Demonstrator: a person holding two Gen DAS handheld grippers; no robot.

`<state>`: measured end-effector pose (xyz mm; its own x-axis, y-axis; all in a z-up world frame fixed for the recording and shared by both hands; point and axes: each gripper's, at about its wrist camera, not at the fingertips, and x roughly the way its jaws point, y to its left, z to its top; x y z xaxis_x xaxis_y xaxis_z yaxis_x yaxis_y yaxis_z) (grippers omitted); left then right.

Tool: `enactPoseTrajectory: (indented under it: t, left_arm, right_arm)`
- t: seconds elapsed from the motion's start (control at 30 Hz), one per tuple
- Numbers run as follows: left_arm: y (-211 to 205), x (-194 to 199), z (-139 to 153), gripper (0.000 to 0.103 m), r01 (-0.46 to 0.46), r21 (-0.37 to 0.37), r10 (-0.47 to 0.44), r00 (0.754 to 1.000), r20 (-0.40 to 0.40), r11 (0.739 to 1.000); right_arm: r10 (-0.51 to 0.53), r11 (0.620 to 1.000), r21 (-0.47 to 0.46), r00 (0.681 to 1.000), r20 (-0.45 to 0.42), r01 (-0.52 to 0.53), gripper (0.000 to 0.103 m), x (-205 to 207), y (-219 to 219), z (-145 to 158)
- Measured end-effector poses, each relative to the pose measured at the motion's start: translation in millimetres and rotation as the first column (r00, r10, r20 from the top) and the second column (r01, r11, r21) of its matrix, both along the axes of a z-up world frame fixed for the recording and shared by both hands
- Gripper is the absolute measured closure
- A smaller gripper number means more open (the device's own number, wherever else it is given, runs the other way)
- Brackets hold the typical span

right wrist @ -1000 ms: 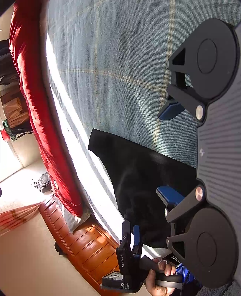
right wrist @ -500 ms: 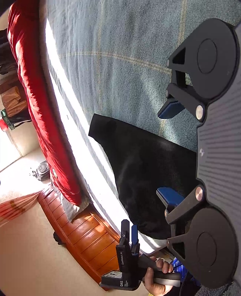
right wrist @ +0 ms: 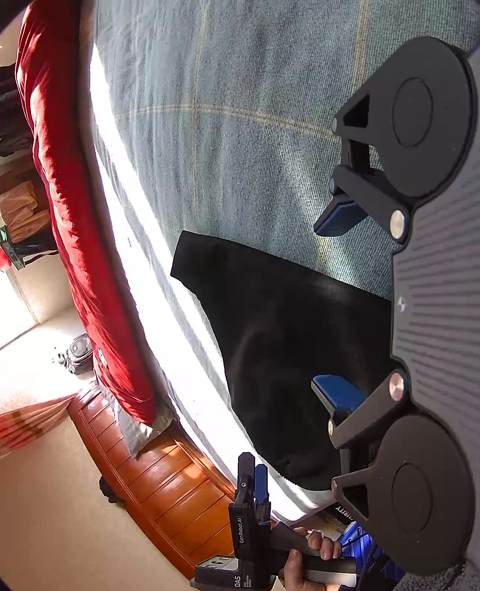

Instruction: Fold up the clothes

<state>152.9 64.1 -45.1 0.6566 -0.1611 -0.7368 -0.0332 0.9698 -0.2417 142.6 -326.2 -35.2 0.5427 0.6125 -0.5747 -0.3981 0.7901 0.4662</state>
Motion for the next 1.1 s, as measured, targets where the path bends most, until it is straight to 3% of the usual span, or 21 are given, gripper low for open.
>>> enactPoseTrajectory:
  t: [0.3, 0.43, 0.77, 0.97, 1.1]
  left_arm:
    - [-3.0, 2.7, 1.1, 0.003, 0.096, 0.027, -0.096, 0.995, 0.0, 0.995]
    - [16.0, 2.8, -18.8, 0.003, 0.067, -0.038, -0.069, 0.995, -0.07, 0.997]
    - [61.5, -4.9, 9.2, 0.003, 0.132, -0.076, -0.127, 0.99, 0.066, 0.988]
    - [114.1, -3.8, -17.7, 0.003, 0.095, -0.255, -0.088, 0.995, 0.036, 0.962]
    - [144.0, -3.3, -37.9, 0.003, 0.074, -0.405, -0.084, 0.996, -0.006, 0.911]
  right_arm:
    - [-0.052, 0.998, -0.032, 0.999, -0.012, 0.051, 0.016, -6.1, 9.4, 1.4]
    - [-0.079, 0.996, -0.042, 0.997, -0.014, 0.078, 0.016, -8.9, 15.3, 3.3]
    - [-0.119, 0.992, -0.046, 0.993, 0.024, 0.12, 0.011, -15.7, 50.3, 26.2]
    - [-0.101, 0.991, -0.082, 0.995, 0.024, 0.102, 0.01, -14.0, 94.6, 34.3]
    - [-0.089, 0.991, -0.094, 0.996, 0.022, 0.091, 0.01, -10.2, 119.7, 38.8]
